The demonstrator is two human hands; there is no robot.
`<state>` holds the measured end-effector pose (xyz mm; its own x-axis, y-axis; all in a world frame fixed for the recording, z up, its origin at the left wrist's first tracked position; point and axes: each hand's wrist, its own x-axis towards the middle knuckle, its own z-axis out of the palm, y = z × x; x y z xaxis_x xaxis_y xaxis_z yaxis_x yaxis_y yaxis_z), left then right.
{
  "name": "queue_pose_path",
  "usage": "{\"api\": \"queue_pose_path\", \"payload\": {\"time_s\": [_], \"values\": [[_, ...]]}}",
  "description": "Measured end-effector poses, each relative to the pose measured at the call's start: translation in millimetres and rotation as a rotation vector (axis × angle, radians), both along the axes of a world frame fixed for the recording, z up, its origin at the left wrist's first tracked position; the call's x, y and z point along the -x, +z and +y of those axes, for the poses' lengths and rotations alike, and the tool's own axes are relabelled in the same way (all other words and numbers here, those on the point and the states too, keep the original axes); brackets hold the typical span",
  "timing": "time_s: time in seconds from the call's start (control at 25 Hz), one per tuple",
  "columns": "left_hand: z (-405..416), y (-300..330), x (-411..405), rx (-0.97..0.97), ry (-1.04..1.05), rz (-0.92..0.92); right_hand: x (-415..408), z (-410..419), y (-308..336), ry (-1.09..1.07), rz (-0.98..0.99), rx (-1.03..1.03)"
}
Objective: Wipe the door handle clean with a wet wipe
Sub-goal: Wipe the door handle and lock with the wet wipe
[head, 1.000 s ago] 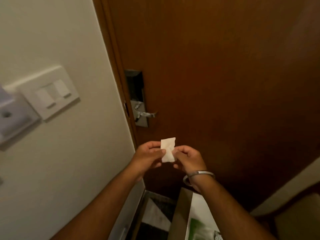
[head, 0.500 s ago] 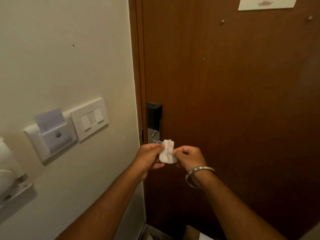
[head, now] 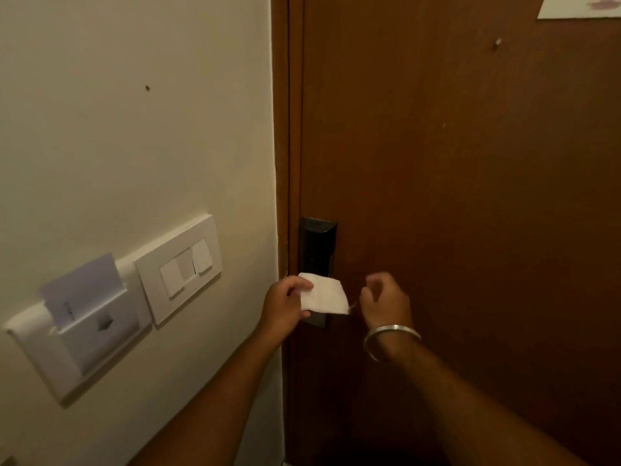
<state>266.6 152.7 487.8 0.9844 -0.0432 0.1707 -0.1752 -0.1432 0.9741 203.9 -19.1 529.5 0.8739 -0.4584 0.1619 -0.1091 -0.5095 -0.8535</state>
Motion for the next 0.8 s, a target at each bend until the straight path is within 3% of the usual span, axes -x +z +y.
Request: {"api": "queue_pose_path", "payload": {"time_s": [0.08,0.16,0.24,0.32,0.48,0.72,0.8], "values": [[-2,-10,-23,-0.111,-0.023,-0.082,-17,-18,28,0.017,-0.168,0.627],[-1,-21,-39,-0.351,-0.003,-0.225,-37,-40,66,0.045,-0.371,1.21],[4,-31,-49,-0.635,0.012,-0.387,-58,-65,100,0.129,-0.439,1.597],[10,-37,-53,-0.916,0.027,-0.509,-78,-92,122,0.224,-0.44,1.834],[16,-30,-54,-1.222,-0.003,-0.751,-106,-127,128,0.269,-0.525,2.041],[-20,-26,-38,-1.454,-0.116,-1.0,-118,-138,114,0.258,-0.662,2.005],[-54,-30,-28,-1.473,-0.125,-0.98,-116,-139,116,0.261,-0.667,2.011]]}}
